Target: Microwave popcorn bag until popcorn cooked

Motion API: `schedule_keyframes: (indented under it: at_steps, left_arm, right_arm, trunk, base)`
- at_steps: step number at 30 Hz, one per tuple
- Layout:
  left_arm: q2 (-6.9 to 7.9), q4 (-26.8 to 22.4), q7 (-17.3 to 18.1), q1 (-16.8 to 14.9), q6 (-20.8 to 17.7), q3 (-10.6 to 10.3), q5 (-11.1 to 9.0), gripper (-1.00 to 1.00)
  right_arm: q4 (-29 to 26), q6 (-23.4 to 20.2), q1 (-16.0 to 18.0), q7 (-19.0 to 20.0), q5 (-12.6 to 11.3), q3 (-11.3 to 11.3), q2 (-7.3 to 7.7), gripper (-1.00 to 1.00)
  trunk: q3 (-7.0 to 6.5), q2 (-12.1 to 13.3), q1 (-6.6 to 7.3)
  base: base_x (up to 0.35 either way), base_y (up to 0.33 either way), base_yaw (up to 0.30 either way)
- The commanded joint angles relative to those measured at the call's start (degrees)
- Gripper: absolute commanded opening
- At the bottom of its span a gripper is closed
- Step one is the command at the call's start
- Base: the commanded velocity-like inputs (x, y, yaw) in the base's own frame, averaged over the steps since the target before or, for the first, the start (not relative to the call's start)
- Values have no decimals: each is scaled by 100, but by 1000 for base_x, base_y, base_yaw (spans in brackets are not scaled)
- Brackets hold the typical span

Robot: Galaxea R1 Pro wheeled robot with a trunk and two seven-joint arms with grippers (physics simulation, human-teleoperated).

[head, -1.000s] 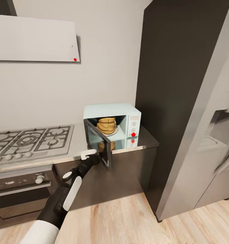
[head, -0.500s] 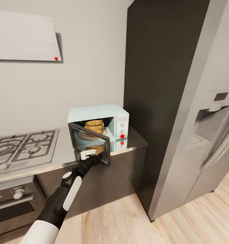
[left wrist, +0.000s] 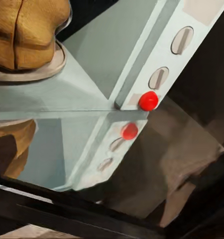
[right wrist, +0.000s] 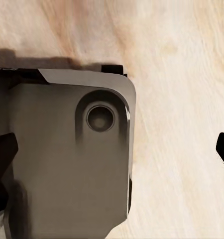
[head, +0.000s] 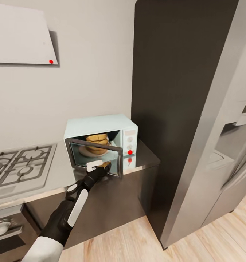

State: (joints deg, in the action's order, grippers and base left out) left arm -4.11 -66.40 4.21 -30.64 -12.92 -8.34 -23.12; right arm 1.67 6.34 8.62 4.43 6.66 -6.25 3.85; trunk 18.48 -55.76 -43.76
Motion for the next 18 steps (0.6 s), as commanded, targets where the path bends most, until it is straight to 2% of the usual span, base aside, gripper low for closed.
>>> schedule_keyframes:
  at_steps: [1,10,13,18]
  left_arm:
    - [-2,-5,9,-3,-35,8,-43,100]
    - [-11,-5,9,-3,-35,-4,-52,100]
    - [-105,-4,9,-3,-35,-5,-45,100]
    - [-124,2,9,-3,-35,-1,-44,100]
  right_arm:
    - [18,34,8,11,58,-51,5,100]
    - [18,34,7,14,63,-44,-11,100]
    - [18,34,6,12,56,-50,-16,100]
    - [18,33,7,14,55,-52,-16,100]
  trunk:
    - [7,-4,-3]
    - [7,-4,-3]
    - [7,-4,-3]
    - [7,-4,-3]
  base:
    - [245,0,0]
    - [245,0,0]
    - [245,0,0]
    - [245,0,0]
